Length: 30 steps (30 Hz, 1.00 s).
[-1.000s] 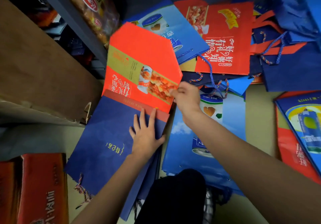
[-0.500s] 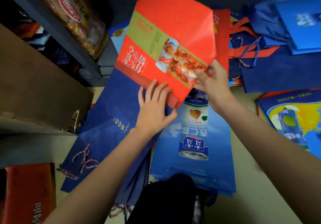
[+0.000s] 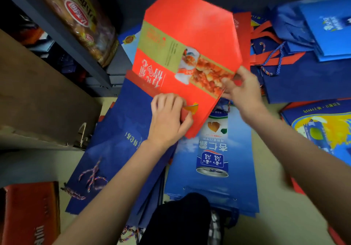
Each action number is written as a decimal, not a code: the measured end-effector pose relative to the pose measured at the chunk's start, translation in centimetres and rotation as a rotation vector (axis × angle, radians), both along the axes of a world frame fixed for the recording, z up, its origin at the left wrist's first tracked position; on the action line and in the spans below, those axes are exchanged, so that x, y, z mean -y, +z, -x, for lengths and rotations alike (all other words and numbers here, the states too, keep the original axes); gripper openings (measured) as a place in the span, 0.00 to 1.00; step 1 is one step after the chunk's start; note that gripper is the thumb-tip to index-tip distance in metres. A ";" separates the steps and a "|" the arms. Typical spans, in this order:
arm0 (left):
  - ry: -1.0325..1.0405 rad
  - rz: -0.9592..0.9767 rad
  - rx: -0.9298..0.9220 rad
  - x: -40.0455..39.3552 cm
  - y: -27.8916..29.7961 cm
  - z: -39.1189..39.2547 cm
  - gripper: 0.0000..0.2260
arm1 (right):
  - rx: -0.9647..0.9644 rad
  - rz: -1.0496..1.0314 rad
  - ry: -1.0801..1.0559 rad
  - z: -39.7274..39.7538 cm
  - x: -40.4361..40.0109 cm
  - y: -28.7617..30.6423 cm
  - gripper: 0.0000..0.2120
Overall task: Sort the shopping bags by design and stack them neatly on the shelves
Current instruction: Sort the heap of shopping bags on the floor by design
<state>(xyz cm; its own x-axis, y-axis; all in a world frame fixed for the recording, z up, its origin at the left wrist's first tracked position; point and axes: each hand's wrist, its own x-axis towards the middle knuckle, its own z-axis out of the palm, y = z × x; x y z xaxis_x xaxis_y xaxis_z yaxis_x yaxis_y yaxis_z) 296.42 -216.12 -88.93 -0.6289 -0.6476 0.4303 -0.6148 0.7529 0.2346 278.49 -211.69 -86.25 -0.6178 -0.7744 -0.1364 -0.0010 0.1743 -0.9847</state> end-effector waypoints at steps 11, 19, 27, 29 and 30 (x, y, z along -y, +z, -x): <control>-0.294 0.209 -0.133 -1.1 3.3 1.0 0.13 | 0.092 0.121 0.055 -0.9 0.5 -0.5 0.11; -0.070 0.108 0.025 1.7 2.7 -1.8 0.15 | 0.086 0.136 -0.015 1.7 -1.2 0.1 0.11; -0.044 -0.117 0.467 3.0 -3.3 -2.7 0.17 | 0.053 0.014 0.110 8.8 -4.4 1.8 0.14; -0.077 -0.083 0.390 2.3 -3.1 -1.8 0.18 | 0.059 -0.004 0.084 10.7 -6.1 2.1 0.14; -0.089 -0.063 0.318 1.9 -2.7 -1.2 0.18 | 0.053 0.008 0.049 11.9 -7.1 2.8 0.12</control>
